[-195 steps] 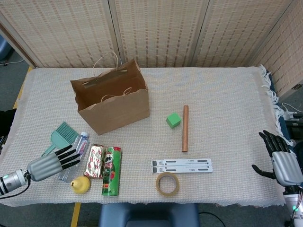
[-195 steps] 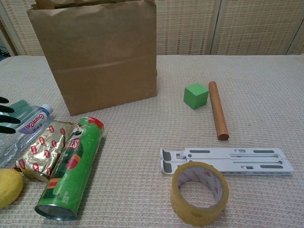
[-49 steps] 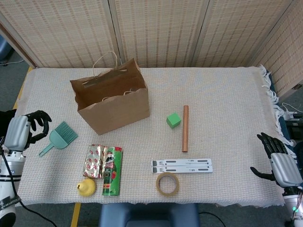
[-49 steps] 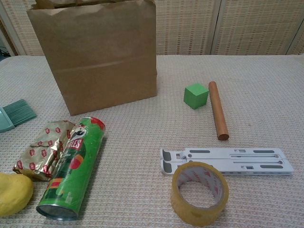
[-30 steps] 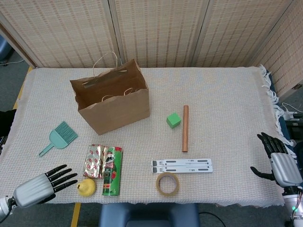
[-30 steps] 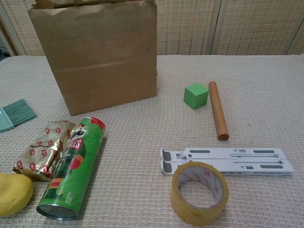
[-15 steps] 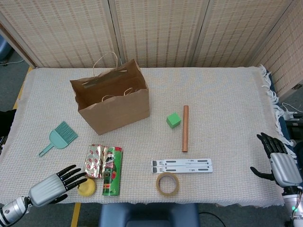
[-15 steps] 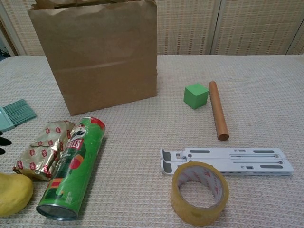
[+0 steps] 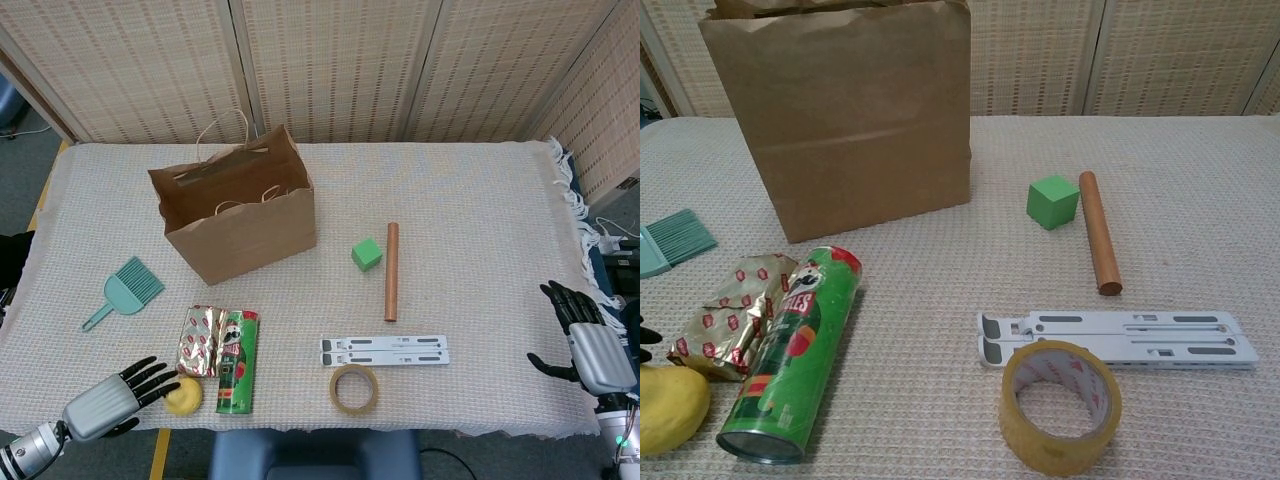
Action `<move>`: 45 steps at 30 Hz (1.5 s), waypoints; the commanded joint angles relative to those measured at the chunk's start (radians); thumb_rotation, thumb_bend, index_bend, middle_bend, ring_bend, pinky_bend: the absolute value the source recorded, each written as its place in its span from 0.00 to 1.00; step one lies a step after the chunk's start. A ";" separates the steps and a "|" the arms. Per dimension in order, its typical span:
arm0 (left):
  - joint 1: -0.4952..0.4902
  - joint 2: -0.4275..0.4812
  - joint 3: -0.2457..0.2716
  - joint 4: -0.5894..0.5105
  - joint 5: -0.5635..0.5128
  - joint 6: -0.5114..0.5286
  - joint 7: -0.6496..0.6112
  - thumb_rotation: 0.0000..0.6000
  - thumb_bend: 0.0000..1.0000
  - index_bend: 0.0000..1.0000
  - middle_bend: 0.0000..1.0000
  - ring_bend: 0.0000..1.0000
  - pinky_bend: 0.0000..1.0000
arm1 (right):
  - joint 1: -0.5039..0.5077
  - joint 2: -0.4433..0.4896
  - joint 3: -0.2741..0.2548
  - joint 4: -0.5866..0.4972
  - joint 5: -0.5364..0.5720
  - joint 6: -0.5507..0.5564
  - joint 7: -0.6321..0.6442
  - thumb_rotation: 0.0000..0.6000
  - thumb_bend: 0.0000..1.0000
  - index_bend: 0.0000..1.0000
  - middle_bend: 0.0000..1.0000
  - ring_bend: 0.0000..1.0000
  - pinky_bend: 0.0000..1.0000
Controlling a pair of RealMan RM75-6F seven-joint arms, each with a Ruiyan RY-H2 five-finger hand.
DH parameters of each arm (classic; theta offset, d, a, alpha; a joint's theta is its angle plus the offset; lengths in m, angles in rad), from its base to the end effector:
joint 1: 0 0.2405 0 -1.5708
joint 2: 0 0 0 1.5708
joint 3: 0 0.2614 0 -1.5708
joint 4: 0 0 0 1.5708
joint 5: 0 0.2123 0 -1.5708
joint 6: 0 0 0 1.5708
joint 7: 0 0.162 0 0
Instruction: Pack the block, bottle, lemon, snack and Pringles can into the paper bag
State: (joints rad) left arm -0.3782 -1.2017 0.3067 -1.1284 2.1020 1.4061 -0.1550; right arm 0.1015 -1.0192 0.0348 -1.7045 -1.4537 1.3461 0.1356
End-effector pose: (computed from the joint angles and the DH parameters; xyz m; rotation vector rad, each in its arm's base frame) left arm -0.3252 0.1892 0.0838 -2.4212 -0.5435 -0.7448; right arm -0.3189 -0.1987 0.1627 1.3820 -1.1282 0.8941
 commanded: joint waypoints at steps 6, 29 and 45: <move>-0.009 -0.040 0.003 0.017 -0.010 -0.018 -0.016 1.00 0.35 0.00 0.00 0.00 0.05 | 0.001 0.000 0.002 -0.002 0.006 -0.002 -0.003 1.00 0.09 0.00 0.00 0.00 0.04; -0.057 -0.097 -0.015 -0.004 -0.041 -0.010 -0.020 1.00 0.36 0.00 0.00 0.00 0.10 | 0.004 0.003 0.001 -0.009 0.014 -0.011 -0.005 1.00 0.09 0.00 0.00 0.00 0.04; -0.077 -0.059 0.029 -0.053 -0.036 -0.085 0.053 1.00 0.36 0.00 0.00 0.00 0.09 | 0.004 0.005 -0.001 -0.012 0.013 -0.015 -0.004 1.00 0.09 0.00 0.00 0.00 0.04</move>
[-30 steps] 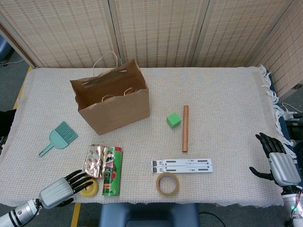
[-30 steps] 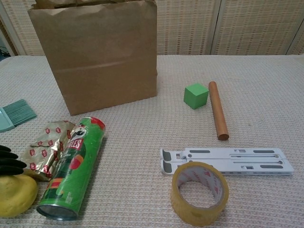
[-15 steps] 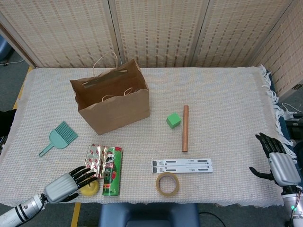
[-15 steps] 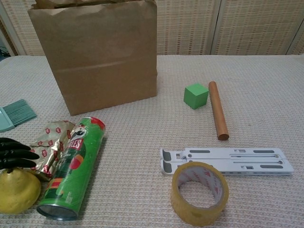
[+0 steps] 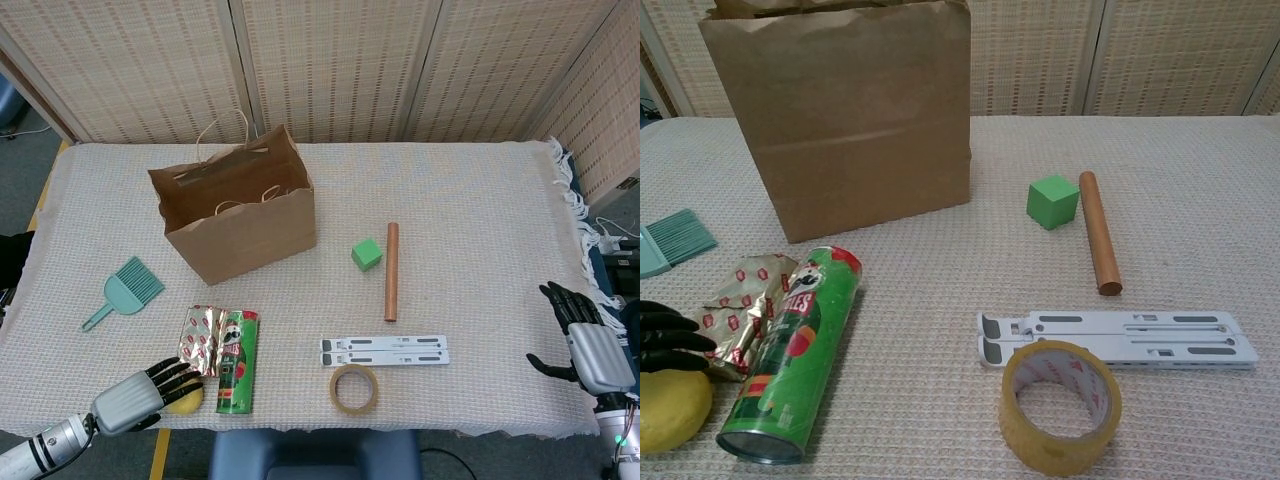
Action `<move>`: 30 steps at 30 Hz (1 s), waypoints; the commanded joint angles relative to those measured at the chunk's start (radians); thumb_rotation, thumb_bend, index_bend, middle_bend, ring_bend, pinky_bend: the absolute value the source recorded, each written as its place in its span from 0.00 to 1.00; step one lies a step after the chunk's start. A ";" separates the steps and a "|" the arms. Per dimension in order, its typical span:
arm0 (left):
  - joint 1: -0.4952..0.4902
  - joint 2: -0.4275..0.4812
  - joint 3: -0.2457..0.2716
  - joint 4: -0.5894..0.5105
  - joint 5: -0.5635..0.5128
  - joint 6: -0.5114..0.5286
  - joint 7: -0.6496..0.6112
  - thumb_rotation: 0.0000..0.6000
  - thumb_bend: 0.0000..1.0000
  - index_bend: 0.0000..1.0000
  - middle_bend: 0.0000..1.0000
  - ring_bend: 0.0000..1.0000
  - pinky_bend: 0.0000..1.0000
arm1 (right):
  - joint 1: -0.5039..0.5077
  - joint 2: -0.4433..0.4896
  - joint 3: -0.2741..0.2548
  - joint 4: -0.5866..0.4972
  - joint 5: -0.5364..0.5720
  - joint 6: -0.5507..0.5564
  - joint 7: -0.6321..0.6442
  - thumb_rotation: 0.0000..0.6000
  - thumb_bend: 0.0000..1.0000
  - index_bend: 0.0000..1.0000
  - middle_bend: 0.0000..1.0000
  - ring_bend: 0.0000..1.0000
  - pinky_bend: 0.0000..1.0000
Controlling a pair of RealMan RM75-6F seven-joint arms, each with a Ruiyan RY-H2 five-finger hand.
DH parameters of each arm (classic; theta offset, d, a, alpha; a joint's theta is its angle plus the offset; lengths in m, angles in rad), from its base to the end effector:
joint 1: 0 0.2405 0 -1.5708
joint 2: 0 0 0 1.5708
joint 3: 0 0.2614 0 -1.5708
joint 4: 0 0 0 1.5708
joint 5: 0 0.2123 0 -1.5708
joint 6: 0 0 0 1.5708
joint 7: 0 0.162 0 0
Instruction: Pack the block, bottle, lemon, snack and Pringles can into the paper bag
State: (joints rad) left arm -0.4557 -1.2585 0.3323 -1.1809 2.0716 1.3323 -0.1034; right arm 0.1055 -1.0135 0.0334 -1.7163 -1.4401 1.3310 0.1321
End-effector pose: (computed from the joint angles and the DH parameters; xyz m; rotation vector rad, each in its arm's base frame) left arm -0.3053 0.2004 0.0514 -2.4804 -0.5227 -0.7565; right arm -0.3190 -0.1990 0.1617 1.3798 -1.1461 0.8819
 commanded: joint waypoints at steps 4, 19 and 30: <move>-0.008 -0.009 0.004 -0.001 -0.017 -0.041 0.012 1.00 0.36 0.00 0.00 0.00 0.09 | -0.001 0.000 0.000 -0.001 0.002 0.001 -0.001 1.00 0.09 0.00 0.00 0.00 0.04; 0.007 -0.070 -0.003 0.054 -0.029 -0.026 0.047 1.00 0.54 0.49 0.40 0.36 0.57 | 0.000 0.002 0.000 -0.003 0.002 -0.001 0.003 1.00 0.09 0.00 0.00 0.00 0.05; 0.005 -0.031 -0.054 0.052 -0.072 0.031 0.077 1.00 0.61 0.70 0.69 0.64 0.81 | 0.001 0.003 0.002 -0.010 0.004 0.000 0.001 1.00 0.09 0.00 0.00 0.00 0.05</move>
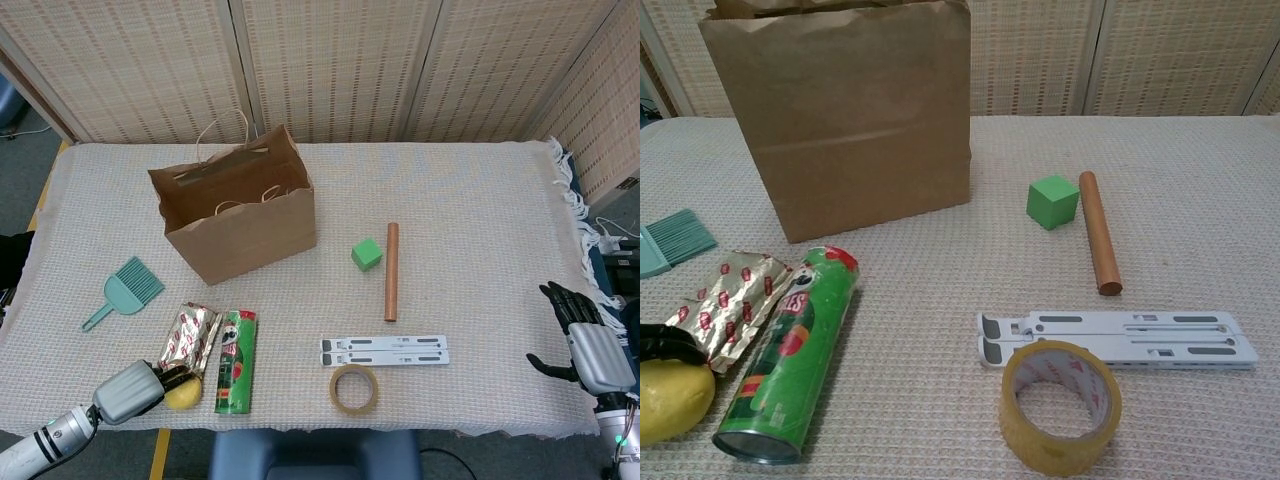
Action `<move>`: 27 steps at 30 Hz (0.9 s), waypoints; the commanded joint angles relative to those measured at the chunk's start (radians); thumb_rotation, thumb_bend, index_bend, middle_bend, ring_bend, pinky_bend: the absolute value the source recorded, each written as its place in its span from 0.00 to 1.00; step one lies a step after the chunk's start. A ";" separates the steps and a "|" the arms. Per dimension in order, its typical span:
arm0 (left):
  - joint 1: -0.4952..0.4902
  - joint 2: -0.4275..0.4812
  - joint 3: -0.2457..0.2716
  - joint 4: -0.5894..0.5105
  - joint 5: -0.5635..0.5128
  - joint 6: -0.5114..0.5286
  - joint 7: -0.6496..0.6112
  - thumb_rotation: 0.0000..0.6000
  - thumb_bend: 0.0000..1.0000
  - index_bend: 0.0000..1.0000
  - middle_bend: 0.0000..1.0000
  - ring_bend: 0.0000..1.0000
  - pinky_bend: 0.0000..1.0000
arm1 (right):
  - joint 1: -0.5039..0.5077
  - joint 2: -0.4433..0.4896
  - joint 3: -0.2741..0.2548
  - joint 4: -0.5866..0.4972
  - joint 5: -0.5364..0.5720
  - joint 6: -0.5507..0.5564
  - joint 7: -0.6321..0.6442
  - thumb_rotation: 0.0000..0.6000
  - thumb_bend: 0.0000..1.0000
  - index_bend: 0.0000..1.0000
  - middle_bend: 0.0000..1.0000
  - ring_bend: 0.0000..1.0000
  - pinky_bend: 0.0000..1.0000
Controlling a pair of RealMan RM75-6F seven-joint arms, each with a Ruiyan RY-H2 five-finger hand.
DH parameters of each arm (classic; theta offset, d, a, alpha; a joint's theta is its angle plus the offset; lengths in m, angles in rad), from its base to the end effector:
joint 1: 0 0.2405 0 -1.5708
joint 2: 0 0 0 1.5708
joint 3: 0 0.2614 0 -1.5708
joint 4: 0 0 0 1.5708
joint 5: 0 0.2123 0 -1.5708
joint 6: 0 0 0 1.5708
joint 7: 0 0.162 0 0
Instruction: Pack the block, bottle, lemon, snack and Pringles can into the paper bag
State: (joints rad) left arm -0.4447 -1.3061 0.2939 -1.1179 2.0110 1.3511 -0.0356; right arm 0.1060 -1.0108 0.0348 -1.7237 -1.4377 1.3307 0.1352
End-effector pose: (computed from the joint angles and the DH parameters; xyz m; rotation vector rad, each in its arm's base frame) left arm -0.3087 0.2178 0.0485 -2.3953 -0.4244 -0.7504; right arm -0.3177 -0.1993 0.1620 1.3753 -1.1521 0.8879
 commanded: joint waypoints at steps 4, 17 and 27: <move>-0.011 0.065 -0.055 -0.049 -0.058 0.030 0.012 1.00 0.61 0.70 0.70 0.65 0.82 | -0.002 0.000 0.000 0.004 0.000 0.002 0.005 1.00 0.09 0.00 0.00 0.00 0.05; 0.032 0.141 -0.206 -0.070 -0.255 0.112 0.016 1.00 0.61 0.73 0.72 0.67 0.84 | -0.002 -0.001 0.001 0.003 0.001 0.004 0.007 1.00 0.09 0.00 0.00 0.00 0.05; 0.029 0.174 -0.563 -0.352 -0.712 0.113 -0.105 1.00 0.62 0.73 0.72 0.67 0.83 | -0.001 -0.002 0.000 0.001 0.001 0.002 0.001 1.00 0.09 0.00 0.00 0.00 0.05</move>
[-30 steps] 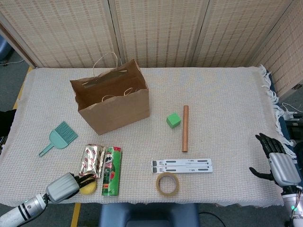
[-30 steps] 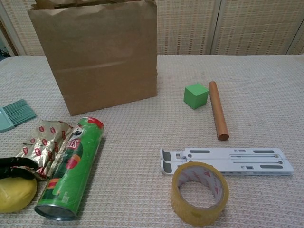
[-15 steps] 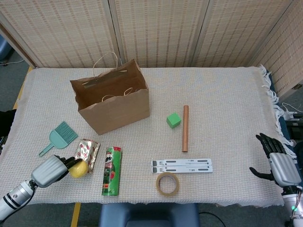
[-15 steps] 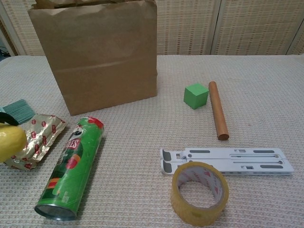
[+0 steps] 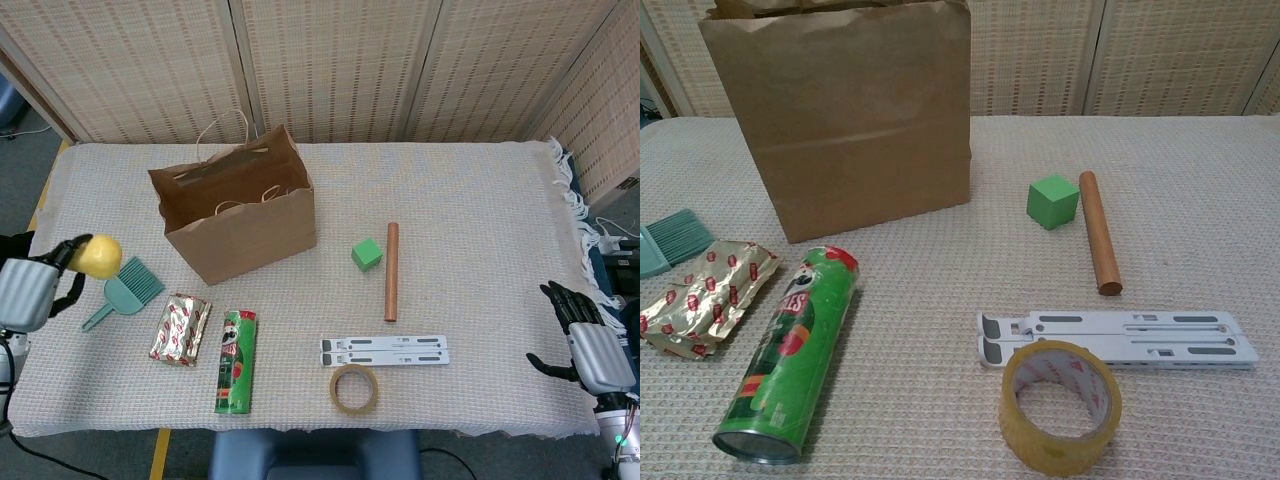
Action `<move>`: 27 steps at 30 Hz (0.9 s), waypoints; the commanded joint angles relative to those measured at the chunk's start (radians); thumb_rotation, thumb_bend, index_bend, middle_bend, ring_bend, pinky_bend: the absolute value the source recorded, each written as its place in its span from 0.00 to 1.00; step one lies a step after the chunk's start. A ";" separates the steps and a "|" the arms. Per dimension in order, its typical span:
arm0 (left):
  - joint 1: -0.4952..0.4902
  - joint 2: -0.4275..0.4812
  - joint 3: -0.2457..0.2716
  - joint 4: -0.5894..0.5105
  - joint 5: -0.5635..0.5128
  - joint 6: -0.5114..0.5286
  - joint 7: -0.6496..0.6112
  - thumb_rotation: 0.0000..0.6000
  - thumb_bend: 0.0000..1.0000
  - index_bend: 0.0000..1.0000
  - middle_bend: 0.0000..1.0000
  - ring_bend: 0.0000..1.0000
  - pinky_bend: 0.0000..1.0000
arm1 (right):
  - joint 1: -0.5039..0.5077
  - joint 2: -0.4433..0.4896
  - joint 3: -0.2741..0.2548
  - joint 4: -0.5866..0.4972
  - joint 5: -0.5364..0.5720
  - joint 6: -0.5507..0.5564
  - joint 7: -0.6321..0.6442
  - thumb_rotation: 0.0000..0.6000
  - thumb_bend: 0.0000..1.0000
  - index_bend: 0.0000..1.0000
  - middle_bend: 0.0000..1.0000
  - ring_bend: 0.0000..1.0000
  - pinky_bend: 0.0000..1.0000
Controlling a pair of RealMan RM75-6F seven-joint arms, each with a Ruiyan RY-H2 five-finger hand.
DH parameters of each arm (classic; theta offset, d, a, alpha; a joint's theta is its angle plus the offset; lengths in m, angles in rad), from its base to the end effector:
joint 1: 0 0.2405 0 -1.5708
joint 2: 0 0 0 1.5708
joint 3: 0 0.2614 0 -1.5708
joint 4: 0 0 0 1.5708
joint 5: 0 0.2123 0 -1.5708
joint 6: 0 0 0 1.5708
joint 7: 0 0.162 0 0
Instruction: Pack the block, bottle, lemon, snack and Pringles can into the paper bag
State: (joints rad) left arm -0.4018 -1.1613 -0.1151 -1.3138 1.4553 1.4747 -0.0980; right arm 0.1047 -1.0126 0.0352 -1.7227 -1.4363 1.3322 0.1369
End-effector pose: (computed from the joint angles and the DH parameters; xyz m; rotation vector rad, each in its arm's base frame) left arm -0.2846 0.3207 0.1952 -1.4625 -0.5538 -1.0587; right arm -0.3181 -0.1991 0.1619 1.3712 -1.1538 0.8896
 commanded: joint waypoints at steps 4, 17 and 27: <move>-0.077 0.037 -0.216 -0.224 -0.187 -0.052 0.030 1.00 0.62 0.72 0.72 0.67 0.83 | 0.000 -0.001 -0.001 0.001 -0.002 0.000 -0.004 1.00 0.09 0.00 0.00 0.00 0.05; -0.315 -0.122 -0.219 -0.161 -0.140 -0.233 0.332 1.00 0.62 0.71 0.71 0.67 0.82 | 0.001 0.004 -0.006 -0.001 -0.006 -0.004 -0.002 1.00 0.09 0.00 0.00 0.00 0.05; -0.421 -0.202 -0.204 -0.059 -0.168 -0.340 0.498 1.00 0.49 0.28 0.25 0.22 0.41 | 0.001 0.011 -0.007 -0.005 -0.005 -0.008 0.003 1.00 0.09 0.00 0.00 0.00 0.05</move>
State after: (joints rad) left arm -0.8107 -1.3527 -0.3237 -1.3792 1.3015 1.1486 0.3821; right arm 0.1058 -1.0019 0.0286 -1.7271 -1.4412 1.3241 0.1395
